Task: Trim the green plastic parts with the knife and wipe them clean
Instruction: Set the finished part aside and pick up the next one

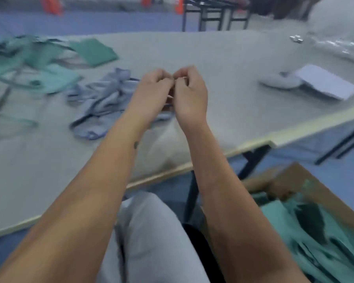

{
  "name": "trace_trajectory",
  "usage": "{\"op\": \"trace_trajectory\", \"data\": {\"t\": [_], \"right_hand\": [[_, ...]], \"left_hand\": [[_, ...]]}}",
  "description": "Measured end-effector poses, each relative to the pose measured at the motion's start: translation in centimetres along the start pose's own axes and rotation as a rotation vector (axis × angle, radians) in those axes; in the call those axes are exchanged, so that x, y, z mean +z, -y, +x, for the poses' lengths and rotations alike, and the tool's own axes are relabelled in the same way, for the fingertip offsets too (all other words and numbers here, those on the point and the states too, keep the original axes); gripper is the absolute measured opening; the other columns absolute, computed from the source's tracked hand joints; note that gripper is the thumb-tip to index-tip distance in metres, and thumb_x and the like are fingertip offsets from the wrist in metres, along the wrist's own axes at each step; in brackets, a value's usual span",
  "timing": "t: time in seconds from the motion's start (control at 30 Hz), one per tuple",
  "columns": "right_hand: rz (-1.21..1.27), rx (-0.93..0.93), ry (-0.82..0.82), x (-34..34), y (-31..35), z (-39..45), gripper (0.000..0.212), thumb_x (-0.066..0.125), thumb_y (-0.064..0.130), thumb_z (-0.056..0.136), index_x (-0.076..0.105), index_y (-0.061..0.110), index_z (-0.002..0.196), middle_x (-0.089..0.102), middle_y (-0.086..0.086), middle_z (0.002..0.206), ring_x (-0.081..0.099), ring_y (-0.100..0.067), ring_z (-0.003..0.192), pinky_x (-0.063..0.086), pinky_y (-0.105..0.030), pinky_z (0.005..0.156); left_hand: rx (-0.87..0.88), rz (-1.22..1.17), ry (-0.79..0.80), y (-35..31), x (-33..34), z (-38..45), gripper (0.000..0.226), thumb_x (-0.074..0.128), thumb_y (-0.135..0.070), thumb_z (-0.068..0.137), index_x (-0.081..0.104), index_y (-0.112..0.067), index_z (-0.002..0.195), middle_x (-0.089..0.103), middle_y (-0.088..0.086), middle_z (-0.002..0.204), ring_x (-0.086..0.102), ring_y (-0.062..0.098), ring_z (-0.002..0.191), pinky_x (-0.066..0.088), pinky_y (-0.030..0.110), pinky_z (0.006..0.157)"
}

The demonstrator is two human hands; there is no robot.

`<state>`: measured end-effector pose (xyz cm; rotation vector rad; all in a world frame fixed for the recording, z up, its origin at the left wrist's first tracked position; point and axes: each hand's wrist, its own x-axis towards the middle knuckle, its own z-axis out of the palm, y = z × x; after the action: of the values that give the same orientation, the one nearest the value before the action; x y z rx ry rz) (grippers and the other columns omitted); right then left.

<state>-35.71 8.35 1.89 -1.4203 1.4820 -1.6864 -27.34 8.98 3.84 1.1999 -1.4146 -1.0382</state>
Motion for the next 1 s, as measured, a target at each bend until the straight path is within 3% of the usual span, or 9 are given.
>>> {"op": "trace_trajectory", "data": {"t": [0.2, 0.33, 0.43, 0.5, 0.6, 0.7, 0.8, 0.93, 1.0], "right_hand": [[-0.242, -0.136, 0.48, 12.4, 3.2, -0.6, 0.014, 0.048, 0.02, 0.088, 0.061, 0.015, 0.09, 0.064, -0.001, 0.089, 0.058, -0.023, 0.091, 0.041, -0.032, 0.075], [-0.479, -0.198, 0.639, 18.1, 3.3, -0.8, 0.019, 0.045, 0.03, 0.09, 0.055, 0.017, 0.099, 0.065, -0.011, 0.113, 0.058, -0.03, 0.107, 0.033, -0.031, 0.075], [-0.8, -0.3, 0.691, 19.6, 1.5, -0.8, 0.031, 0.049, 0.025, 0.088, 0.057, 0.012, 0.115, 0.066, -0.014, 0.111, 0.061, -0.034, 0.104, 0.037, -0.033, 0.073], [-0.902, -0.368, 0.668, 19.7, 0.4, -0.9, 0.032, 0.051, 0.016, 0.085, 0.056, 0.015, 0.117, 0.067, -0.013, 0.102, 0.061, -0.034, 0.097, 0.036, -0.033, 0.069], [-0.941, -0.366, 0.635, 20.0, -0.4, -0.7, 0.007, 0.053, 0.014, 0.088, 0.053, 0.018, 0.094, 0.064, -0.009, 0.092, 0.062, -0.031, 0.091, 0.032, -0.03, 0.059], [-0.957, -0.344, 0.569, 20.1, -0.8, 0.4, 0.008, 0.051, 0.015, 0.093, 0.059, 0.014, 0.094, 0.065, -0.008, 0.088, 0.063, -0.029, 0.091, 0.034, -0.028, 0.056], [-0.812, -0.298, 0.295, 18.8, -1.4, 2.1, 0.021, 0.045, 0.017, 0.097, 0.056, 0.008, 0.113, 0.067, -0.013, 0.104, 0.063, -0.032, 0.1, 0.035, -0.031, 0.068], [-0.509, -0.142, -0.032, 16.5, -1.8, 4.2, 0.038, 0.039, 0.016, 0.097, 0.041, 0.011, 0.134, 0.063, -0.014, 0.116, 0.059, -0.032, 0.106, 0.029, -0.03, 0.07], [-0.43, -0.1, -0.061, 15.8, -1.8, 4.8, 0.058, 0.042, 0.014, 0.093, 0.026, 0.012, 0.148, 0.046, -0.014, 0.142, 0.046, -0.03, 0.128, 0.032, -0.028, 0.092]], "left_hand": [[-0.111, 0.114, -0.28, 2.9, -13.9, -0.1, 0.021, 0.046, -0.008, 0.091, 0.057, -0.021, 0.078, 0.064, -0.008, 0.054, 0.061, 0.008, 0.048, 0.05, 0.021, 0.053], [-0.212, 0.267, -0.425, 6.4, -18.3, -0.3, 0.02, 0.043, -0.007, 0.089, 0.056, -0.022, 0.09, 0.064, 0.001, 0.078, 0.06, 0.017, 0.067, 0.044, 0.023, 0.057], [-0.249, 0.499, -0.442, 10.0, -18.7, -0.8, 0.021, 0.052, -0.009, 0.087, 0.067, -0.019, 0.097, 0.07, 0.005, 0.096, 0.063, 0.021, 0.09, 0.046, 0.025, 0.071], [-0.272, 0.536, -0.495, 10.7, -19.2, 0.1, 0.016, 0.054, -0.018, 0.081, 0.067, -0.023, 0.09, 0.073, 0.003, 0.099, 0.065, 0.022, 0.093, 0.049, 0.031, 0.079], [-0.343, 0.192, -0.565, 9.8, -20.2, 2.4, 0.014, 0.048, -0.026, 0.07, 0.055, -0.023, 0.082, 0.07, 0.007, 0.08, 0.064, 0.028, 0.063, 0.054, 0.042, 0.06], [-0.316, -0.005, -0.685, 10.2, -21.1, 3.3, 0.01, 0.045, -0.012, 0.082, 0.051, -0.02, 0.082, 0.063, 0.009, 0.078, 0.057, 0.021, 0.053, 0.048, 0.027, 0.047], [-0.259, -0.117, -0.772, 11.2, -21.3, 3.4, 0.019, 0.039, -0.001, 0.087, 0.051, -0.015, 0.082, 0.057, 0.006, 0.071, 0.053, 0.015, 0.046, 0.044, 0.021, 0.04], [-0.23, -0.018, -0.784, 11.2, -21.1, 3.5, 0.018, 0.043, -0.009, 0.088, 0.056, -0.022, 0.089, 0.06, -0.003, 0.079, 0.058, 0.01, 0.052, 0.055, 0.031, 0.057], [-0.229, 0.017, -0.813, 11.2, -21.4, 3.4, 0.022, 0.046, -0.016, 0.088, 0.053, -0.026, 0.106, 0.059, -0.007, 0.093, 0.065, 0.016, 0.072, 0.059, 0.038, 0.072]]}}
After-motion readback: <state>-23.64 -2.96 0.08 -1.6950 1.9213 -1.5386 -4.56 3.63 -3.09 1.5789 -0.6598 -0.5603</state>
